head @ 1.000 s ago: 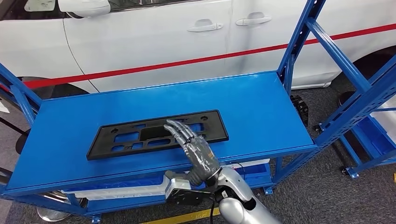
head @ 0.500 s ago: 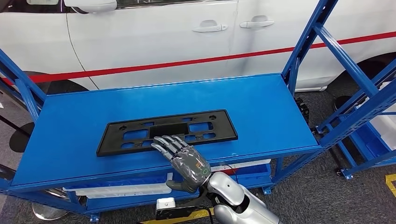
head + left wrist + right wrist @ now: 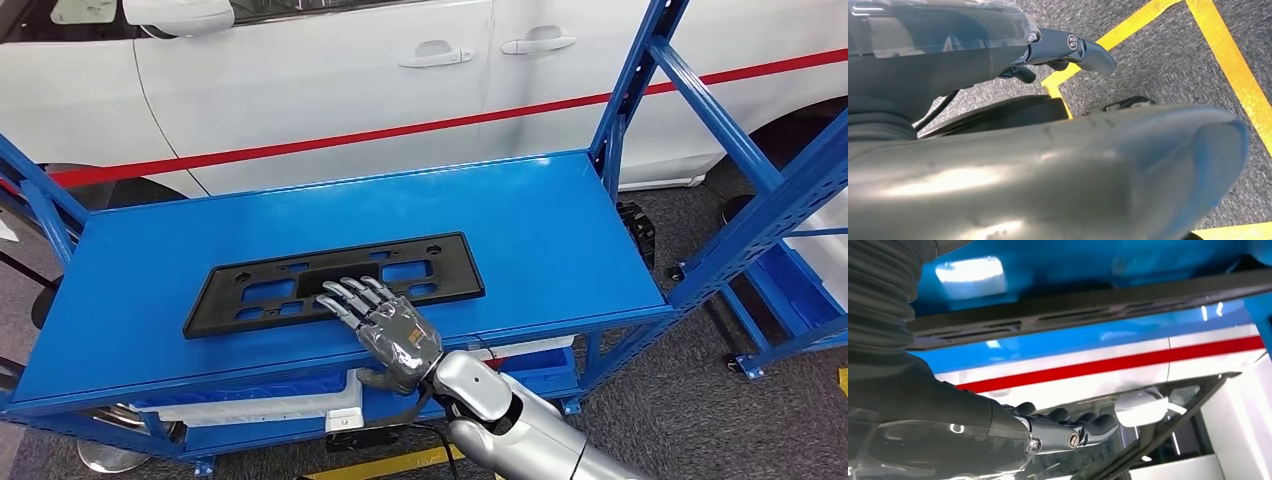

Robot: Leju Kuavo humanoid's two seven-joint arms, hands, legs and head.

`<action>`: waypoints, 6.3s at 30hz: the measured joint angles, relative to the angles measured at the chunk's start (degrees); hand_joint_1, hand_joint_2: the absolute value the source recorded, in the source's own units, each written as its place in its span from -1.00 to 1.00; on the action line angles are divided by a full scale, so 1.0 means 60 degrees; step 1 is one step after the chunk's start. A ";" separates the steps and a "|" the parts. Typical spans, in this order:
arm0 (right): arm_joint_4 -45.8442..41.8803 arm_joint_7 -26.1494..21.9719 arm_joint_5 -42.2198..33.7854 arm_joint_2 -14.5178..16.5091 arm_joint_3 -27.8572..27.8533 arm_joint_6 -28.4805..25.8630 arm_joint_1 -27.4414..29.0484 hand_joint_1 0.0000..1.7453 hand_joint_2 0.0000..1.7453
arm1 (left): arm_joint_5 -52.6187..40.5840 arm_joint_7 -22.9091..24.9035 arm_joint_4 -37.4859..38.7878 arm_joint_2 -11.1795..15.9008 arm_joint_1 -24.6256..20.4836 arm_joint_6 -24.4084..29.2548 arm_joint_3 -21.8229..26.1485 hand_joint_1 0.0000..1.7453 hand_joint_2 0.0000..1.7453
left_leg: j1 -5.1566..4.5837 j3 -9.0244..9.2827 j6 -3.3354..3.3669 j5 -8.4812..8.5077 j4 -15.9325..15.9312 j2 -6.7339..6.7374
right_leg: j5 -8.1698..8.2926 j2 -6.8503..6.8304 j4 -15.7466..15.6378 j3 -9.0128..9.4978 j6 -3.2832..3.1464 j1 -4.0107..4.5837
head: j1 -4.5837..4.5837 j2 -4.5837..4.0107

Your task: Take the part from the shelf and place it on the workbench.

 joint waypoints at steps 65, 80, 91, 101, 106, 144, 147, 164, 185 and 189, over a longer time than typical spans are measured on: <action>0.6462 0.3732 0.2471 0.2559 0.0364 0.0337 -0.2879 -1.00 1.00 | 0.0220 -0.0066 0.0000 -0.0014 -0.0058 -0.0321 -0.0041 -1.00 -1.00 | 0.0042 0.0814 -0.0005 0.1148 -0.1916 -0.0015 | 0.0051 0.0048 0.0021 -0.0043 0.0042 0.0019 | -0.0011 -0.0002; 0.6826 0.3431 0.2442 0.2521 0.0217 0.0430 -0.2800 1.00 1.00 | 0.0272 -0.0131 0.0000 -0.0017 -0.0026 -0.0332 -0.0041 -1.00 -1.00 | 0.0011 0.1153 0.0463 0.1422 -0.2791 -0.0030 | -0.0339 0.0052 0.1484 -0.0756 0.0377 -0.0025 | 0.0009 -0.0001; 0.6876 0.3377 0.2440 0.2547 0.0167 0.0440 -0.2791 1.00 1.00 | 0.0300 -0.0179 0.0000 -0.0015 -0.0010 -0.0318 -0.0038 -1.00 -1.00 | 0.0008 0.0199 0.0023 0.0261 -0.0700 -0.0026 | 0.0115 0.0022 -0.0060 -0.0085 -0.0006 -0.0019 | -0.0045 -0.0002; 0.6900 0.3288 0.2388 0.2522 0.0052 0.0405 -0.2811 1.00 1.00 | 0.0277 -0.0444 0.0000 -0.0006 0.0012 -0.0407 -0.0040 -1.00 -0.50 | 0.0004 0.1132 0.0215 0.1360 -0.2723 -0.0031 | 0.0025 0.0077 0.0058 -0.0083 0.0259 0.0036 | -0.0031 -0.0001; 0.6903 0.3358 0.2460 0.2427 -0.0005 0.0210 -0.2773 1.00 1.00 | 0.0234 -0.0799 0.0000 -0.0018 0.0009 -0.0474 -0.0078 -1.00 1.00 | 0.0041 0.1130 0.0464 0.1455 -0.2830 0.0004 | -0.0975 0.0063 0.1794 -0.0885 0.0465 -0.0023 | -0.0026 -0.0001; 0.1747 0.2137 0.0804 0.0184 -0.4753 -0.0923 -0.5044 1.00 1.00 | 0.0419 -0.0710 0.0000 -0.0136 0.0076 -0.0126 -0.0154 -1.00 1.00 | 0.0006 0.0962 0.0322 0.1343 -0.2596 -0.0061 | 0.0193 0.0050 0.0411 -0.0599 0.0456 -0.0111 | -0.0034 0.0000; 0.1234 0.0935 -0.1617 0.0141 -0.5021 -0.0477 -0.4485 1.00 1.00 | 0.0433 -0.0702 0.0000 -0.0132 0.0074 -0.0023 -0.0154 -1.00 1.00 | -0.0001 0.0963 0.0175 0.1307 -0.2605 -0.0049 | 0.0172 0.0061 0.0270 -0.0543 0.0299 -0.0062 | -0.0052 0.0002; -0.0145 -0.2535 -1.3028 0.0879 -0.5754 0.6307 -0.0085 1.00 1.00 | 0.0626 -0.0609 0.0000 0.0004 0.0143 0.0282 -0.0125 -1.00 1.00 | -0.0068 0.1110 0.0448 0.1365 -0.2785 -0.0010 | -0.0062 0.0038 0.0385 -0.0463 0.0264 0.0073 | -0.0046 0.0001; -0.0114 -0.2850 -1.2993 0.1522 -0.5234 0.6772 0.0574 1.00 1.00 | 0.0745 -0.0215 0.0000 0.0018 0.0188 0.0412 0.0076 -1.00 1.00 | -0.0012 0.0366 0.0048 -0.0483 -0.0045 0.0104 | 0.0508 0.0246 0.0315 -0.0898 -0.0045 -0.0015 | -0.0046 0.0000; -0.0132 -0.2854 -1.2935 0.1573 -0.5231 0.6721 0.0619 1.00 1.00 | 0.0639 -0.0220 -0.0001 0.0036 0.0155 0.0405 0.0069 -1.00 1.00 | -0.0074 0.1895 0.0291 0.0241 -0.2319 -0.0343 | 0.0854 0.0578 0.0301 -0.1185 0.0047 0.0006 | -0.0039 0.0001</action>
